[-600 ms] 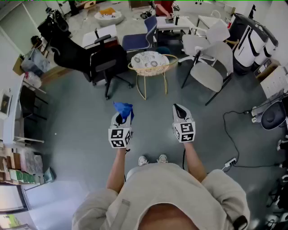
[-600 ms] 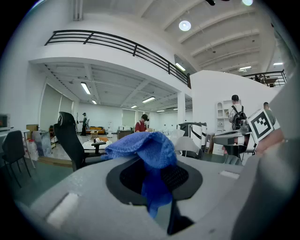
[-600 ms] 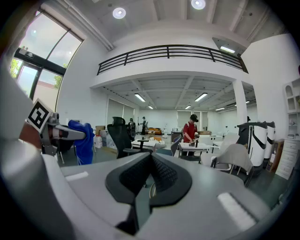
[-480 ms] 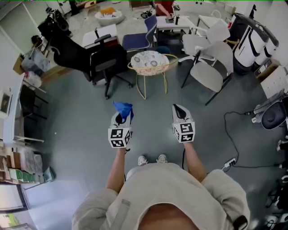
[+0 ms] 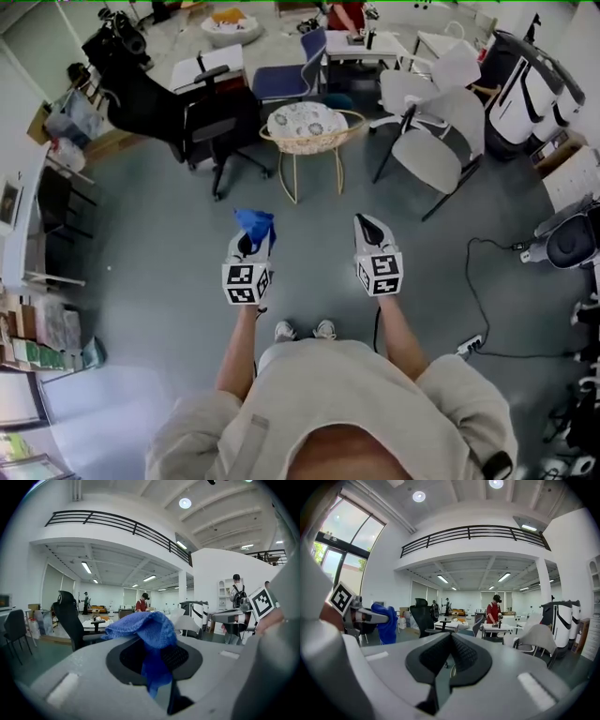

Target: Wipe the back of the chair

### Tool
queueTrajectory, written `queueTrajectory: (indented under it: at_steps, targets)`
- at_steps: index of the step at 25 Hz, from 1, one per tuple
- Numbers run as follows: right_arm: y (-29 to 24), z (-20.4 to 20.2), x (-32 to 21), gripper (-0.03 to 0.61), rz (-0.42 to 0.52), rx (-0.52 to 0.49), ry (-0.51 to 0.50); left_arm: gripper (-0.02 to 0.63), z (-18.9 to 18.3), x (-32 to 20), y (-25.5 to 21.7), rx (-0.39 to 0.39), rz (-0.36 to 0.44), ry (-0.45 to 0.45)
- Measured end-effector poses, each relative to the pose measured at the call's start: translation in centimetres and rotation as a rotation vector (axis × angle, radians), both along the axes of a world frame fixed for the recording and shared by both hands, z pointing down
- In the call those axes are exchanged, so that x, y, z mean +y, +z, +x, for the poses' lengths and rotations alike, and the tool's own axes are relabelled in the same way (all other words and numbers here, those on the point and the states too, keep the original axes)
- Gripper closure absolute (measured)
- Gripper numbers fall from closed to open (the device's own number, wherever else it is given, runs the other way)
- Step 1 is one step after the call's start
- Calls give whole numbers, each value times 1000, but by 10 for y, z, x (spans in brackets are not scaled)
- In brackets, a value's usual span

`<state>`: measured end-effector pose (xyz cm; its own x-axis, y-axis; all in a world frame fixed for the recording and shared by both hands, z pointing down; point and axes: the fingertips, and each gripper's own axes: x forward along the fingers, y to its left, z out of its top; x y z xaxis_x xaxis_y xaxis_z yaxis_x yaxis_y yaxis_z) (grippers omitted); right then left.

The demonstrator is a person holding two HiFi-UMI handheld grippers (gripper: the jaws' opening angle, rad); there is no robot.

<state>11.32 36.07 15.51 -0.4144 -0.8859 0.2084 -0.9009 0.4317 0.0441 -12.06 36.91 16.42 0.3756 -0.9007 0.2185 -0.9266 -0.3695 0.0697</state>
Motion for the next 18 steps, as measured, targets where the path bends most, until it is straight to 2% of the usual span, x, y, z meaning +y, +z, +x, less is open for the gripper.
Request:
queueTrajectory:
  at_steps: [8,18]
  targets:
    - [11,17,-1,578,-14,5,-15,534,22,3,13,13,-17,-17]
    - [19,0,-30,578,-26,29,-31,534,9,-24,30,31,-40,-26]
